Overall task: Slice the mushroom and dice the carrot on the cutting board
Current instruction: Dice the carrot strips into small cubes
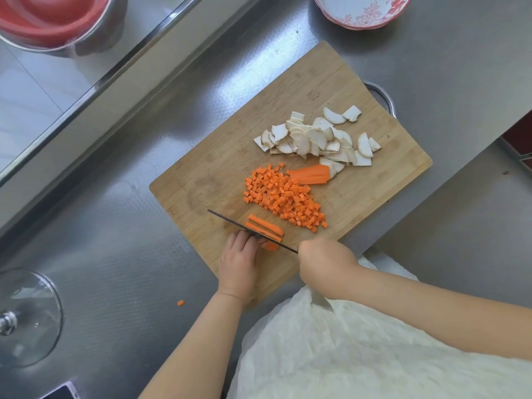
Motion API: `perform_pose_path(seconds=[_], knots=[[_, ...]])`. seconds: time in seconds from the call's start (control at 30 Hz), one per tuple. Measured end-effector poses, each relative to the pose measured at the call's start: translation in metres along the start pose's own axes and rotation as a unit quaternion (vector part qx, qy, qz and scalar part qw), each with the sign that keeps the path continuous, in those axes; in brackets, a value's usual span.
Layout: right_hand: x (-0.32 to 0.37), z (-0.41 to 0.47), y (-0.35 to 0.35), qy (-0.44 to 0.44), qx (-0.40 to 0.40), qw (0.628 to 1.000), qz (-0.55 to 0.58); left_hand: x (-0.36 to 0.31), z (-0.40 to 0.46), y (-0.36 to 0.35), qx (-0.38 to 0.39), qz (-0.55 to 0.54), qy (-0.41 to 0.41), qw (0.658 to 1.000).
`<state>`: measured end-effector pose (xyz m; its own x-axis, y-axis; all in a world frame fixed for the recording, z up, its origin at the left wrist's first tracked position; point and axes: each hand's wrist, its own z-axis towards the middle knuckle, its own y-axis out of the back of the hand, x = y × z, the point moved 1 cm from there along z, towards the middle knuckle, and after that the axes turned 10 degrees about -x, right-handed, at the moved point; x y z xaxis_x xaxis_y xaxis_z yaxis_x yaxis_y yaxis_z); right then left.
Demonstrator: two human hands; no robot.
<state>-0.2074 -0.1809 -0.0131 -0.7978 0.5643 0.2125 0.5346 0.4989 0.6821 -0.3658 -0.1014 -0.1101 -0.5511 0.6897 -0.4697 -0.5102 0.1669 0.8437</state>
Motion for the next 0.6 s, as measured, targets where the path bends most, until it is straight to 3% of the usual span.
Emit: perform_pose_path(seconds=[0.33, 0.6], knots=[[-0.017, 0.018, -0.008, -0.033, -0.014, 0.991, 0.128, -0.004, -0.005, 0.0, 0.017, 0.033, -0.004, 0.999], [-0.012, -0.011, -0.004, 0.058, -0.055, 0.996, 0.034, -0.006, -0.009, 0.001, -0.003, 0.022, 0.004, 1.0]])
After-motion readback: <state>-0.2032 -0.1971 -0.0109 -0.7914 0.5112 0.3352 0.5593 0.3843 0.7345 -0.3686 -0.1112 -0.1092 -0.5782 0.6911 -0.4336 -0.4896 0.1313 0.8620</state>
